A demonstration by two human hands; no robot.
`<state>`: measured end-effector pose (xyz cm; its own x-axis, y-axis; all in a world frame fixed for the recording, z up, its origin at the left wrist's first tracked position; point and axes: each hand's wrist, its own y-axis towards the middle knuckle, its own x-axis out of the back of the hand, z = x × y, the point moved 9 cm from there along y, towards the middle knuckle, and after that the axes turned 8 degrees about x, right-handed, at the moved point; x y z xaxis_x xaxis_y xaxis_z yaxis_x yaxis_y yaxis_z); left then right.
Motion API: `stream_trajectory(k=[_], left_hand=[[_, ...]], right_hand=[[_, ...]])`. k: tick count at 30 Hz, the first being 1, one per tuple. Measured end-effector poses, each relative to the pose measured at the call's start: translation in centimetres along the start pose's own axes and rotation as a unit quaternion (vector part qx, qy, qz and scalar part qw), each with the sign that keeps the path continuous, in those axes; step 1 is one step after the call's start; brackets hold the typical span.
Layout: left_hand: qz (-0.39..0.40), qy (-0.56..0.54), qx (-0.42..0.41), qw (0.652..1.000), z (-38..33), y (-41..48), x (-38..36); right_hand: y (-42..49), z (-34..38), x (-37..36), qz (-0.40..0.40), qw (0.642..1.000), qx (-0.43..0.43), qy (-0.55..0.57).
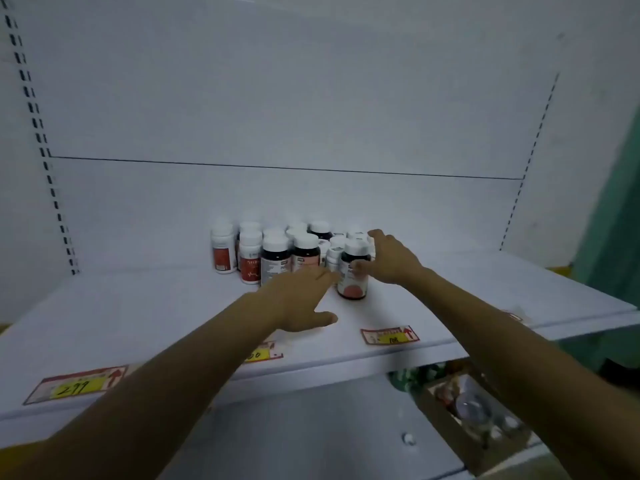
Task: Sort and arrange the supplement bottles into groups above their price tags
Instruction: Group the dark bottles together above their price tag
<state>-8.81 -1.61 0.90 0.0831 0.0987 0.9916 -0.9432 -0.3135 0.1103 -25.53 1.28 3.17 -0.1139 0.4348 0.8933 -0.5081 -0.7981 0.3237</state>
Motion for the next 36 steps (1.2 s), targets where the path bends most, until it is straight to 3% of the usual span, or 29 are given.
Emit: stream_trajectory(k=[6, 11, 14, 18, 22, 31, 36], left_hand=[[0.007, -0.077, 0.087, 0.993, 1.9, 3.1, -1.1], [-0.063, -0.202, 0.114, 0.971, 3.5, 3.2, -0.6], [-0.122, -0.388, 0.107, 0.907, 4.7, 2.1, 0.6], [-0.104, -0.54, 0.112, 0.828, 6.6, -0.4, 1.2], [-0.129, -0.587, 0.138, 0.787, 10.2, -4.1, 1.4], [-0.163, -0.56, 0.176, 0.793, 18.6, -13.2, 1.3], [-0.155, -0.595, 0.176, 0.769, 22.5, -16.8, 0.8]], right_hand=[[3.0, -1.2, -2.4, -0.015, 0.998, -0.009, 0.068], [2.8, -1.4, -0.9, -0.125, 0.968, -0.038, 0.216], [2.1, 1.7, 0.6, -0.128, 0.92, -0.021, 0.369], [0.9, 8.2, 1.8, -0.08, 0.877, 0.015, 0.474], [0.2, 14.1, 1.5, -0.068, 0.876, 0.032, 0.477], [-1.1, 25.1, -2.9, -0.01, 0.865, 0.077, 0.496], [-2.1, 30.1, -5.3, 0.0, 0.846, 0.101, 0.523]])
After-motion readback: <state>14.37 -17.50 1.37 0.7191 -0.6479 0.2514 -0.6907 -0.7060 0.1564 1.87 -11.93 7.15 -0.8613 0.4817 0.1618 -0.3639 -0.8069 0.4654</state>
